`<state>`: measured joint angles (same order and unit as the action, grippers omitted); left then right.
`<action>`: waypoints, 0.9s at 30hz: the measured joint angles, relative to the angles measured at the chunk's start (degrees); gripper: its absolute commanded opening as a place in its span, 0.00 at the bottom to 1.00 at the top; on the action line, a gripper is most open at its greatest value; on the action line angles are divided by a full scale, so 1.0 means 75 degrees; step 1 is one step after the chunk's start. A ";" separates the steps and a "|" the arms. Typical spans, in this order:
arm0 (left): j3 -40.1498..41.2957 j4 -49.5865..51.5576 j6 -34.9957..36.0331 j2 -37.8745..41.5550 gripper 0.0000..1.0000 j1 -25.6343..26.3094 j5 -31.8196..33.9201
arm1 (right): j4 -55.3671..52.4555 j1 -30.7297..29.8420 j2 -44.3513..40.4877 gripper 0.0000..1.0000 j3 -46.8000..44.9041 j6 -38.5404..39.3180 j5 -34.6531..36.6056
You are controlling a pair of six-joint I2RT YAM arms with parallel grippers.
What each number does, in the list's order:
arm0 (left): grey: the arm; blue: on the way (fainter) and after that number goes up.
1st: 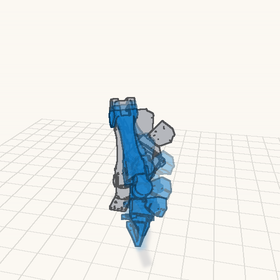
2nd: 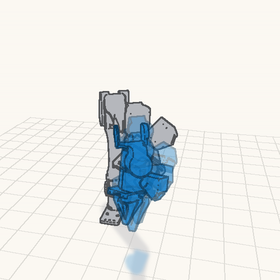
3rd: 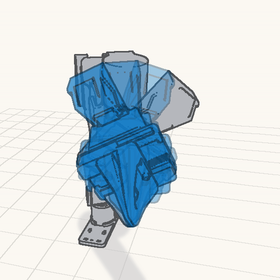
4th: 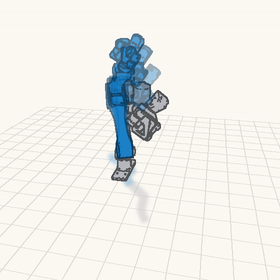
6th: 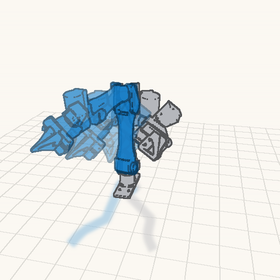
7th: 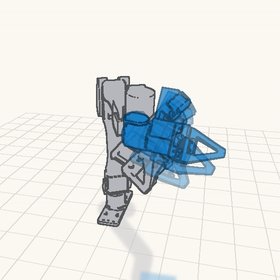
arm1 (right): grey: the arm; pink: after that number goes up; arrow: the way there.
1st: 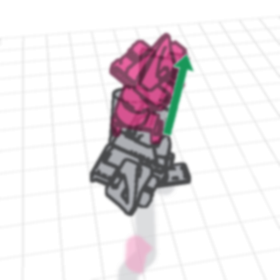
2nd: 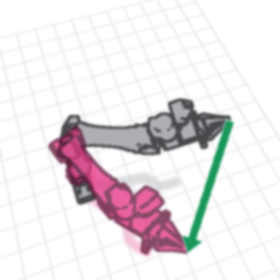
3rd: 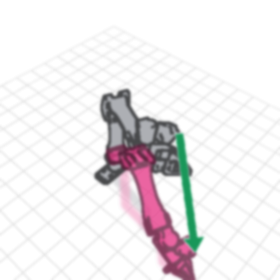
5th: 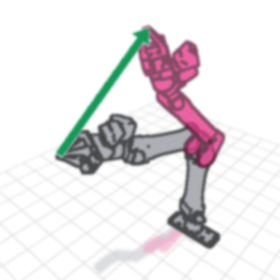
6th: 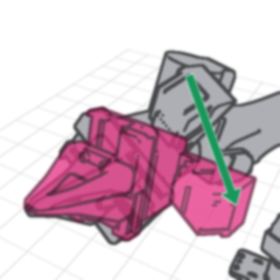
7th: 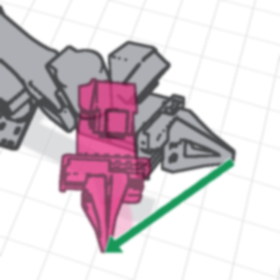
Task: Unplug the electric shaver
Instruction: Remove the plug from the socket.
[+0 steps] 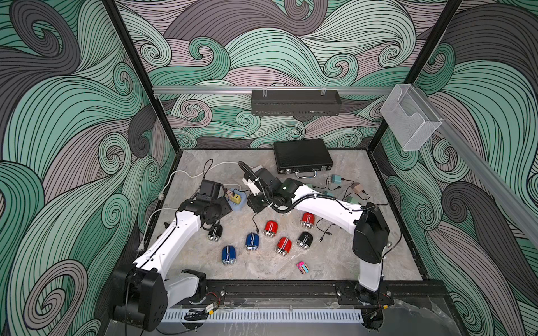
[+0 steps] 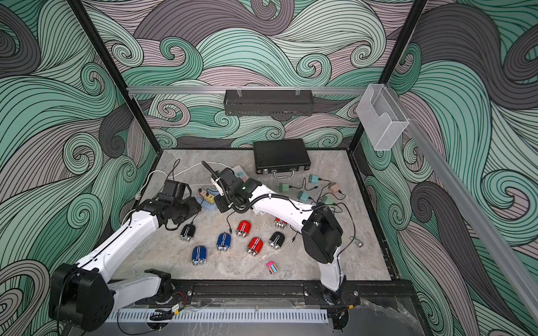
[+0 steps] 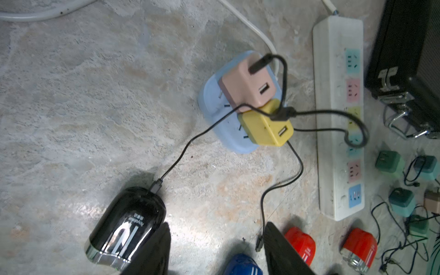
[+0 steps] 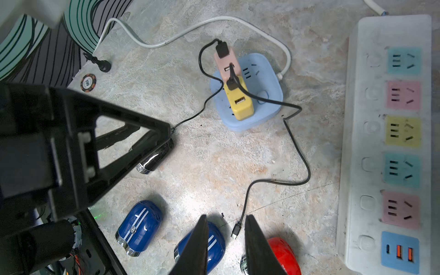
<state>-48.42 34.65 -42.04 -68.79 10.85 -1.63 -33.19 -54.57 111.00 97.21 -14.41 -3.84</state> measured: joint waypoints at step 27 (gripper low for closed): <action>-0.0402 -0.1842 0.0061 -0.2498 0.52 -0.1740 -0.2442 | -0.1215 -0.0108 0.2961 0.45 0.3424 0.1740 0.0388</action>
<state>-51.44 20.84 -41.58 -87.53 -2.20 -19.94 -42.30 -55.37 133.21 122.89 -1.37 -0.93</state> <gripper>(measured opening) 0.522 0.440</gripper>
